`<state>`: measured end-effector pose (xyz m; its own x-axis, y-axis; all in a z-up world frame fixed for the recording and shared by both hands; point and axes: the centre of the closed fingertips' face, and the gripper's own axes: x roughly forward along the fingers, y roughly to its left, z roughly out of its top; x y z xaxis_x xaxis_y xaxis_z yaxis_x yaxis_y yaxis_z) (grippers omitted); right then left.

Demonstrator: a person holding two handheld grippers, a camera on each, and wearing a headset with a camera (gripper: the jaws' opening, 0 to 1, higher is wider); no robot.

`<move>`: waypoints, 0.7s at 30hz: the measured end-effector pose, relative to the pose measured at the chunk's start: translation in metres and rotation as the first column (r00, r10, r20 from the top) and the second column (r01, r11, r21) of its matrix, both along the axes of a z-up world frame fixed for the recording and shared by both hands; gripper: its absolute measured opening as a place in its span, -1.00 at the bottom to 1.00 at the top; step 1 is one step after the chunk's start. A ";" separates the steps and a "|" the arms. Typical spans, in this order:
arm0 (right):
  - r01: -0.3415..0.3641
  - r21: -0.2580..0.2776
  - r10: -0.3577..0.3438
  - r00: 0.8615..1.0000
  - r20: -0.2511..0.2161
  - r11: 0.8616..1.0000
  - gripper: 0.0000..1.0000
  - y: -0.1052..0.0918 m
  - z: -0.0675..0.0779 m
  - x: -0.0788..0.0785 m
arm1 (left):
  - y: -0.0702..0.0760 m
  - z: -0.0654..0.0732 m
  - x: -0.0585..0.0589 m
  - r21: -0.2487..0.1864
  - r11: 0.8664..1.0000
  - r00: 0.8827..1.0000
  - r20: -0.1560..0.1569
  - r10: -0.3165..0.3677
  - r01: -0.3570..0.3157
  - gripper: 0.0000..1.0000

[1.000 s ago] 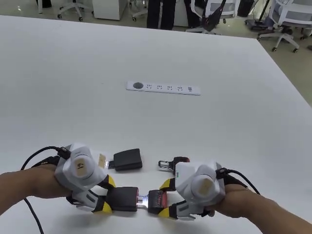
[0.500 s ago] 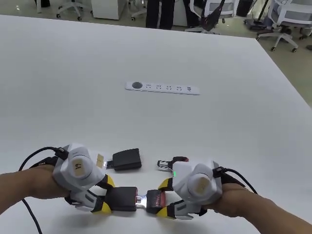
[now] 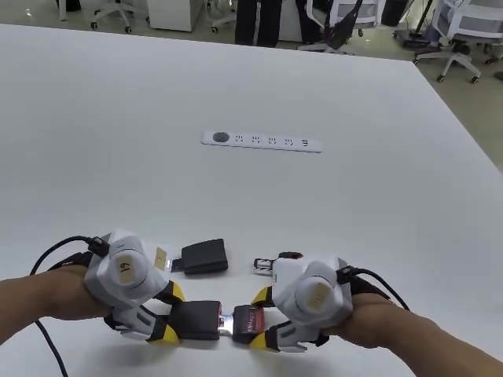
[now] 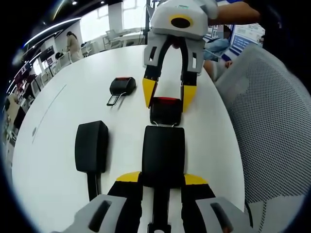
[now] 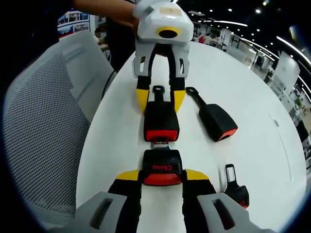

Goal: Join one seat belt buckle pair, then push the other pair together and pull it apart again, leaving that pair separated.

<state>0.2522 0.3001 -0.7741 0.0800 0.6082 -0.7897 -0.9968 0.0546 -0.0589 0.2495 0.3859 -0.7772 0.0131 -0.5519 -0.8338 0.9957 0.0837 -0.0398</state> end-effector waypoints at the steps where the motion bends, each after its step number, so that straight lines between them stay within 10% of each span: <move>1: 0.001 -0.001 -0.001 1.000 0.000 1.000 -0.45 0.000 0.000 -0.001 | 0.000 0.000 0.000 0.000 1.000 1.000 0.000 0.001 -0.001 -0.38; 21: 0.032 0.001 -0.032 0.999 -0.016 0.999 -0.46 0.006 0.000 0.001 | 0.002 0.001 0.001 0.005 1.000 1.000 -0.004 0.013 -0.013 -0.39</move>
<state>0.2527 0.3064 -0.7743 0.0872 0.6064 -0.7904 -0.9953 0.0867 -0.0433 0.2502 0.3876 -0.7765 0.0169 -0.5475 -0.8366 0.9943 0.0973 -0.0435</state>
